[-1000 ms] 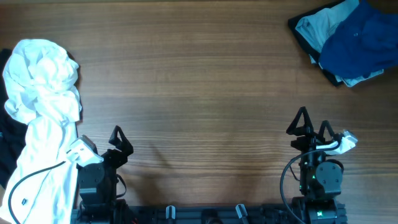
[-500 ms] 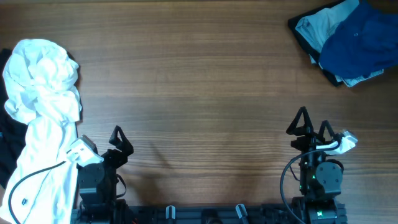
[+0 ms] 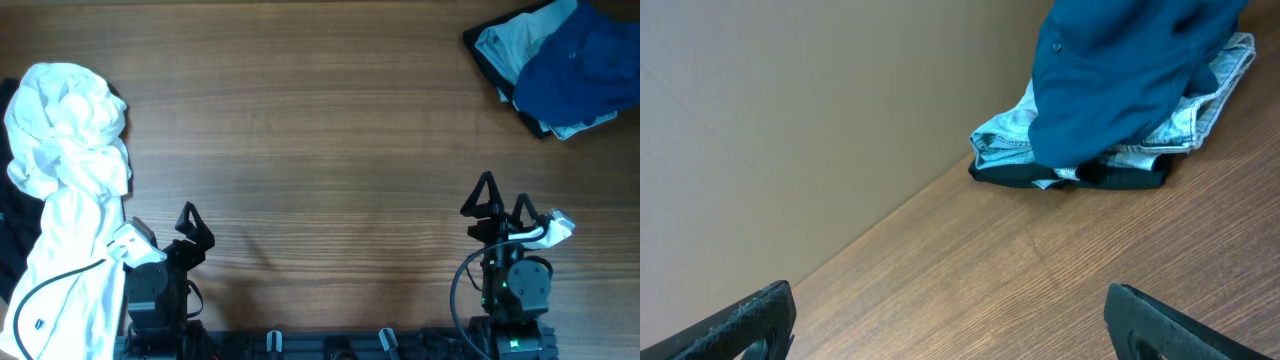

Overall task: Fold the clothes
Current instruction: 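Move the left gripper toward the crumpled white T-shirt, then lower the left gripper onto the white T-shirt and grasp it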

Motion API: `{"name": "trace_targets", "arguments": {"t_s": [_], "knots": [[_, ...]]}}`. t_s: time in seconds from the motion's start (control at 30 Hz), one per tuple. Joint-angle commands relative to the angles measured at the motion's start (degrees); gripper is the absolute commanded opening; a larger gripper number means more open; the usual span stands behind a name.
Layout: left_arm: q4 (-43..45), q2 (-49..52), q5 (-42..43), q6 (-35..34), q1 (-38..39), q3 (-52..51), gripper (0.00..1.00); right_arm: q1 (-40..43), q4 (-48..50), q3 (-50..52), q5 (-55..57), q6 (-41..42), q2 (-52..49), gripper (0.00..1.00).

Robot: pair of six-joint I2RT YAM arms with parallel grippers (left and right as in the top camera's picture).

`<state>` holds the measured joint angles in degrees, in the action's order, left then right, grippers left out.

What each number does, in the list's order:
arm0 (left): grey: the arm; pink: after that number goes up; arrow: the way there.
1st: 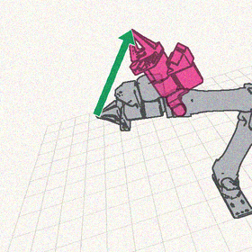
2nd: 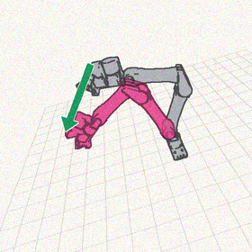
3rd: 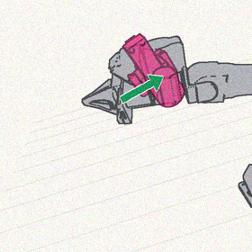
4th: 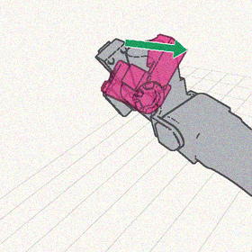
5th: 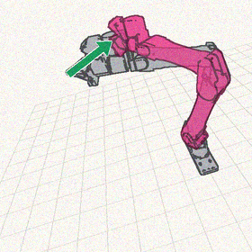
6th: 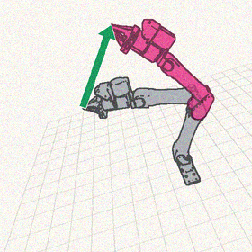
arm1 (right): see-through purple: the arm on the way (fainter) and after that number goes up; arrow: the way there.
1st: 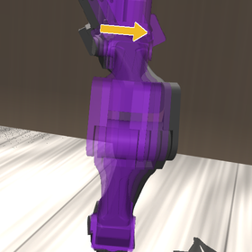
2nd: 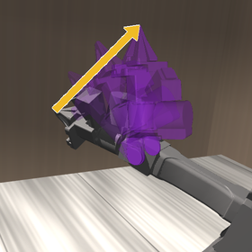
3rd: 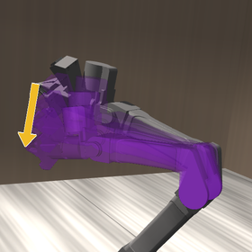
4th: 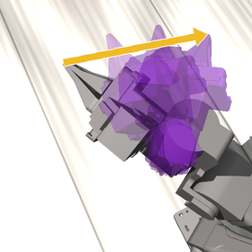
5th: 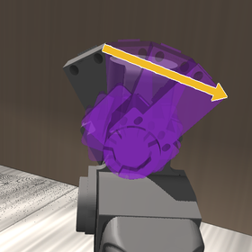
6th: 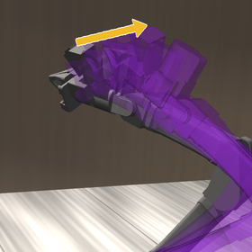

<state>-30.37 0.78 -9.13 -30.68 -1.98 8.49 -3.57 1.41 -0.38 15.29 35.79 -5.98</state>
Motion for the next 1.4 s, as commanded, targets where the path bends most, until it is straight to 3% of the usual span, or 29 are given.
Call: {"name": "trace_targets", "arguments": {"t_s": [0.0, 0.4, 0.53, 0.67, 0.87, 1.07, 1.17, 1.3, 1.33, 1.37], "knots": [[0.15, -0.39, 0.52, 0.24, 0.26, -0.2, 1.0, -0.11, 0.33, 0.09, 0.15, 0.42, 0.68, 1.0], [0.59, -0.02, 2.01, 0.37, 0.26, -0.2, 1.0, -0.11, 0.33, 0.09, 0.17, 0.42, 0.68, 1.0], [3.39, 4.79, 1.97, 0.5, 0.26, -0.17, 0.99, -0.11, 0.33, 0.09, 0.17, 0.42, 0.68, 1.0], [8.68, 16.11, 1.99, 2.56, 0.26, 4.22, 0.99, -0.11, 0.31, 0.09, 0.15, 0.42, 0.68, 1.0], [9.05, 39.87, 2.03, 8.98, 0.26, 22.03, 1.0, -0.11, 0.31, 0.09, 0.17, 0.42, 0.68, 1.0], [-0.59, 68.52, 7.23, 11.87, 0.26, 45.24, 1.0, -0.11, 0.31, 0.09, 0.15, 0.39, 0.68, 1.0], [-4.98, 76.26, 13.31, 17.07, 0.26, 51.63, 1.0, -0.11, 0.33, 0.09, 0.17, 0.42, 0.68, 1.0], [-3.61, 77.88, 16.87, 17.0, 0.26, 52.39, 1.0, -0.11, 0.33, 0.09, 0.17, 0.42, 0.68, 1.0], [-3.23, 77.88, 17.03, 17.0, 0.26, 52.39, 0.9, -0.11, 0.31, 0.09, 0.17, 0.39, 0.68, 1.0], [-2.93, 77.88, 16.96, 17.03, 0.24, 52.39, 0.73, -0.11, 0.31, 0.09, 0.17, 0.42, 0.68, 1.0]]}}
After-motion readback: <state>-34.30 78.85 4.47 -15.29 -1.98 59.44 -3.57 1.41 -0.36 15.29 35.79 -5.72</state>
